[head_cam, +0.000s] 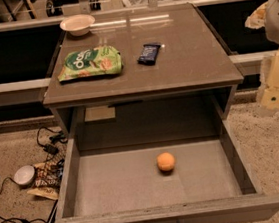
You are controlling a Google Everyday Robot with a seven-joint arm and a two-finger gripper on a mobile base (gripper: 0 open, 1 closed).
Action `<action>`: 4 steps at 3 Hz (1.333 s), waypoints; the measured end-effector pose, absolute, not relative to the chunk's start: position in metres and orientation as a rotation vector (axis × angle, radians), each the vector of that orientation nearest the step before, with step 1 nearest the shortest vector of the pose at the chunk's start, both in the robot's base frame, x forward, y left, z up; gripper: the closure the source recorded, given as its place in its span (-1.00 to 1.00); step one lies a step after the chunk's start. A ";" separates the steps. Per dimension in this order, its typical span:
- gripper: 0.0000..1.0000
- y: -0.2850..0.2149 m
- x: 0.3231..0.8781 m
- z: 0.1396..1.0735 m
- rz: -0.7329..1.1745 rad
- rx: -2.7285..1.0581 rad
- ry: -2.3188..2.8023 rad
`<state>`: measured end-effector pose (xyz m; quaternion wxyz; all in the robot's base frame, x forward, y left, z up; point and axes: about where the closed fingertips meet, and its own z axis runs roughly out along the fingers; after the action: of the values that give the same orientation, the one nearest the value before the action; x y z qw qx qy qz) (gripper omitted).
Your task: Pick orange from top drawer and place on counter
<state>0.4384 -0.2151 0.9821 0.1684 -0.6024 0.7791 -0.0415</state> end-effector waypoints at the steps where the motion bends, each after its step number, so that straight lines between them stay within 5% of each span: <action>1: -1.00 -0.215 0.438 0.982 -0.118 -1.713 2.216; 4: -1.00 -0.196 0.480 0.898 0.162 -1.654 2.034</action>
Offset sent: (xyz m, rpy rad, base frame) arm 0.0103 0.0040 -0.0142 0.0409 0.0103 0.0344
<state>0.4804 -0.1957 0.8983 0.2547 -0.6089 0.7489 0.0595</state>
